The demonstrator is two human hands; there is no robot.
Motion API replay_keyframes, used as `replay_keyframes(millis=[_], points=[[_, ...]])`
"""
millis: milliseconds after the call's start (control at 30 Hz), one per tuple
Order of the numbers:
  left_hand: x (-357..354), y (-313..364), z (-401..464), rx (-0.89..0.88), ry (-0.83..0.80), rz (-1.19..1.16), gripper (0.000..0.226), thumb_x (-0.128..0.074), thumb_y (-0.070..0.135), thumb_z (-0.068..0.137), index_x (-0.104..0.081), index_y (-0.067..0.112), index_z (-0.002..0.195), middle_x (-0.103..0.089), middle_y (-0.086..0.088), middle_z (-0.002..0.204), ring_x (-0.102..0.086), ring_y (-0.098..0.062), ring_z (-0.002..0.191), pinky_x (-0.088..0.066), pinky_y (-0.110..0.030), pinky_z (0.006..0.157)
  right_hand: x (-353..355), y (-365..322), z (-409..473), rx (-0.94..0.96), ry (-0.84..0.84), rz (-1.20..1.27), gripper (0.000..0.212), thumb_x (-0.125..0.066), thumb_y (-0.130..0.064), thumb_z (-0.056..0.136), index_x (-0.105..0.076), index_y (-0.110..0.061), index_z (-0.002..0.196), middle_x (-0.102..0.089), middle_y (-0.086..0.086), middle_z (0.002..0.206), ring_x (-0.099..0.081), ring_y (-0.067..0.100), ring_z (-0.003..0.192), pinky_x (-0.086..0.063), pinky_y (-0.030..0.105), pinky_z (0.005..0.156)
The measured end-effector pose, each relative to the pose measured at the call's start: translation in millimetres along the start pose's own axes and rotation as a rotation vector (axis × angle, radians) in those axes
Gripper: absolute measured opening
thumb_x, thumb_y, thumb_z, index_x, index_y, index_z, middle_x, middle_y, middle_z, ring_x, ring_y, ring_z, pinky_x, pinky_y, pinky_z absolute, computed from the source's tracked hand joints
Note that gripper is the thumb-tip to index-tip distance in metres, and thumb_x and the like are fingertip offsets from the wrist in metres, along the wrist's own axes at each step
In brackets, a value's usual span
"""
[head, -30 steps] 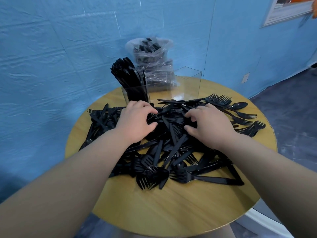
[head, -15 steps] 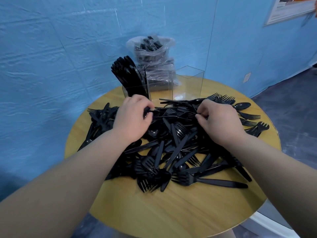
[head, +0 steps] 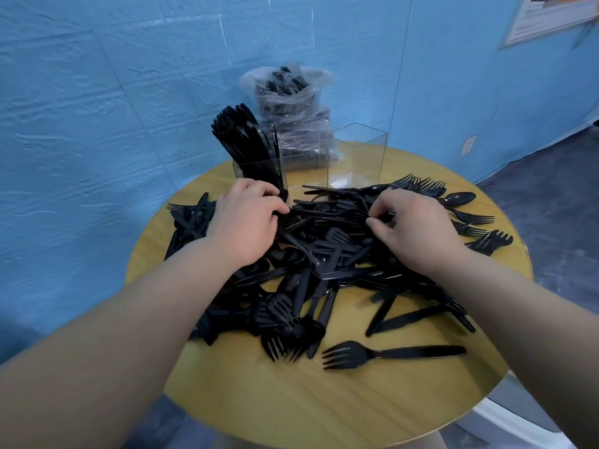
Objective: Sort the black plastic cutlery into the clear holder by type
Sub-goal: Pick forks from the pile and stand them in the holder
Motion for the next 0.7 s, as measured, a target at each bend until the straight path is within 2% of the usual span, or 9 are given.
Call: replay_keyframes(millis=[100,167,267,367,467,567,633,700], points=[[1,-3,-4,-0.002,-0.028,-0.054,0.037,-0.05,0.012,0.092,-0.064,0.036,0.117,-0.046,0.012,0.138,-0.027,-0.019,0.131,-0.027,-0.046,0.109,-2,-9,-2,0.085,-0.028,0.012,0.003,-0.064,-0.023,0.086,-0.066,-0.023,0.087,-0.052,-0.009,0.094,-0.052,0.014,0.08,-0.042,0.027,0.07],[-1,4,-8,-0.069,-0.097,-0.092,0.04,-0.051,0.011,0.089,-0.064,0.038,0.117,-0.043,0.013,0.14,-0.024,-0.018,0.133,-0.023,-0.047,0.111,-7,-15,-2,0.146,-0.087,-0.003,0.012,-0.063,-0.02,0.085,-0.07,-0.026,0.093,-0.046,-0.011,0.096,-0.047,0.011,0.086,-0.039,0.026,0.073],[-7,9,-12,-0.108,-0.164,-0.108,0.035,-0.055,0.018,0.088,-0.064,0.039,0.114,-0.04,0.014,0.142,-0.02,-0.016,0.134,-0.019,-0.047,0.11,-16,-23,1,0.184,-0.193,-0.104,0.018,-0.059,-0.03,0.088,-0.07,-0.029,0.102,-0.043,-0.011,0.099,-0.038,0.01,0.095,-0.043,0.031,0.082],[-7,6,-12,-0.1,-0.147,-0.104,0.025,-0.056,0.018,0.089,-0.068,0.035,0.104,-0.045,0.014,0.136,-0.023,-0.015,0.132,-0.021,-0.045,0.108,-21,-25,4,0.168,-0.24,-0.184,0.032,-0.054,-0.043,0.09,-0.064,-0.029,0.117,-0.043,-0.008,0.103,-0.035,0.012,0.098,-0.042,0.03,0.086],[0,-5,-13,-0.079,-0.101,-0.098,0.027,-0.055,0.013,0.089,-0.071,0.034,0.099,-0.05,0.013,0.132,-0.027,-0.016,0.131,-0.024,-0.047,0.109,-23,-26,7,0.155,-0.25,-0.206,0.037,-0.053,-0.042,0.092,-0.058,-0.03,0.126,-0.039,-0.008,0.102,-0.036,0.014,0.1,-0.04,0.029,0.087],[7,-22,-15,0.0,-0.071,-0.062,0.032,-0.052,0.01,0.091,-0.07,0.034,0.102,-0.049,0.013,0.132,-0.028,-0.018,0.129,-0.026,-0.045,0.109,-25,-29,11,0.14,-0.243,-0.212,0.038,-0.052,-0.037,0.094,-0.055,-0.028,0.13,-0.041,-0.005,0.105,-0.041,0.019,0.107,-0.038,0.03,0.088],[7,-29,-16,0.047,-0.053,-0.084,0.027,-0.055,0.015,0.09,-0.067,0.033,0.106,-0.049,0.011,0.132,-0.03,-0.018,0.128,-0.027,-0.042,0.108,-27,-32,13,0.13,-0.24,-0.209,0.039,-0.052,-0.037,0.094,-0.054,-0.026,0.131,-0.043,-0.003,0.109,-0.042,0.02,0.109,-0.038,0.03,0.086],[4,-26,-17,0.044,-0.058,-0.115,0.022,-0.061,0.031,0.088,-0.063,0.033,0.11,-0.048,0.01,0.133,-0.033,-0.017,0.128,-0.03,-0.043,0.107,-29,-33,13,0.128,-0.237,-0.2,0.038,-0.052,-0.039,0.093,-0.056,-0.027,0.129,-0.041,-0.005,0.105,-0.043,0.019,0.108,-0.037,0.028,0.082]])
Point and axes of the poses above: each hand's wrist, its own z-axis towards the middle knuckle, its own x-axis out of the back of the hand, y = z × x, the point moved 6 cm from there along z, towards the middle knuckle
